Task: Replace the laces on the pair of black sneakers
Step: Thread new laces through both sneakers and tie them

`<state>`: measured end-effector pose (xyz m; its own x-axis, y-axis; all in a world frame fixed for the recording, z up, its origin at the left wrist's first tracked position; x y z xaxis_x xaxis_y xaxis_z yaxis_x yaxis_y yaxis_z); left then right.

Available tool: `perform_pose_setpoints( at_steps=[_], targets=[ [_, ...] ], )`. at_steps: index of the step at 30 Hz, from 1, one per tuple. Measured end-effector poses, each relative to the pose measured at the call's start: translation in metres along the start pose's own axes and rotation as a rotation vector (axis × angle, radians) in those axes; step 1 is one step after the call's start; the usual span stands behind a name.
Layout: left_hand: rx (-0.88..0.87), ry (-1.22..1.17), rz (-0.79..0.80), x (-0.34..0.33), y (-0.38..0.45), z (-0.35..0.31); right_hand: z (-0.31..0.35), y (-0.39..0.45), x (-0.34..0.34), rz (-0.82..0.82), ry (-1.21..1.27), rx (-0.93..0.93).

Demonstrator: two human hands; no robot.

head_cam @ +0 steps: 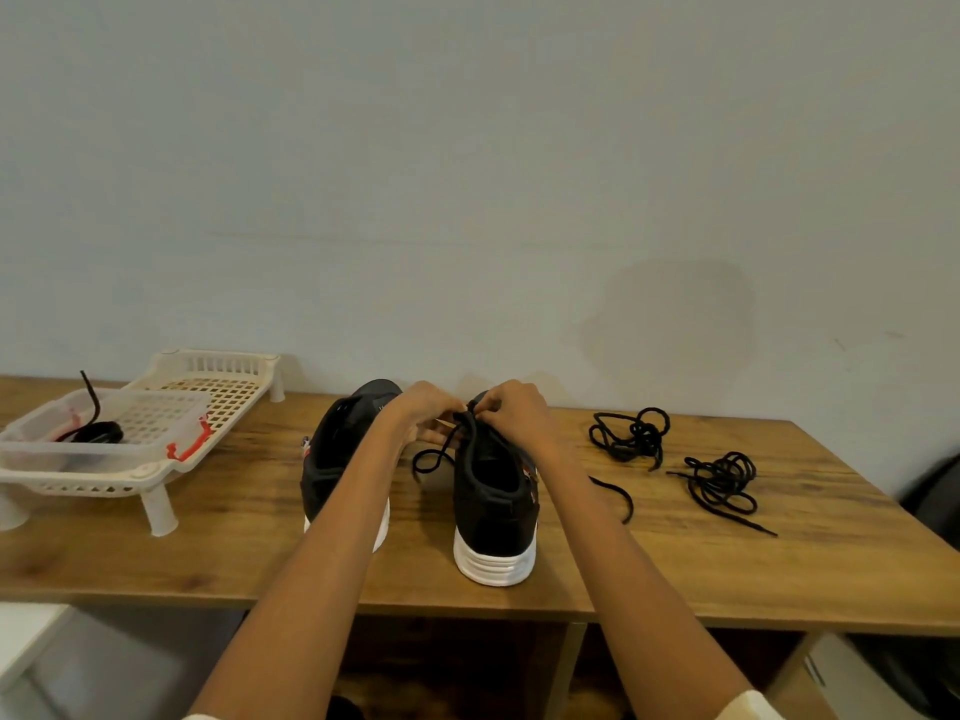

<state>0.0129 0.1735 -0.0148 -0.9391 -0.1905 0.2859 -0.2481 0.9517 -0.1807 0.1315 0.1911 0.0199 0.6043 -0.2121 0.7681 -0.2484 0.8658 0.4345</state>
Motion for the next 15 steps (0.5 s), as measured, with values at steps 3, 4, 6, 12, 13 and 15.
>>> perform_pose_setpoints(
  at_steps=[3,4,6,12,13,15],
  targets=[
    [-0.011,-0.013,-0.027,0.001,-0.001,-0.001,0.000,-0.001,0.001,-0.042,0.067,-0.015],
    [-0.025,0.000,-0.034,0.001,-0.001,-0.001,-0.001,-0.002,0.002,-0.053,0.119,-0.031],
    [-0.067,0.043,-0.046,0.000,-0.001,-0.003,-0.005,-0.003,0.001,-0.047,0.210,-0.064],
    [-0.287,0.312,-0.303,0.011,-0.006,-0.012,-0.005,0.005,0.008,-0.008,0.230,-0.047],
    [-0.326,0.256,-0.365,0.016,-0.010,-0.019,-0.002,0.007,0.011,0.001,0.220,-0.025],
    [-0.402,0.157,-0.501,0.028,-0.018,-0.037,0.005,0.007,0.010,0.034,0.225,-0.002]
  ],
)
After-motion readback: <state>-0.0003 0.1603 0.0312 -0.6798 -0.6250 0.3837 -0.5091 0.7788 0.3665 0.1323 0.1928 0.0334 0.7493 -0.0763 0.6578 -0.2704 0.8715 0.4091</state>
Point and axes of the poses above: each hand's wrist, its own y-axis towards the middle knuckle, its own x-axis out of the back of the hand, z = x × y, the point moved 9 cm from there along y, towards the middle knuckle, and after that the axes turned 10 degrees about -z, right-handed, at the moved point
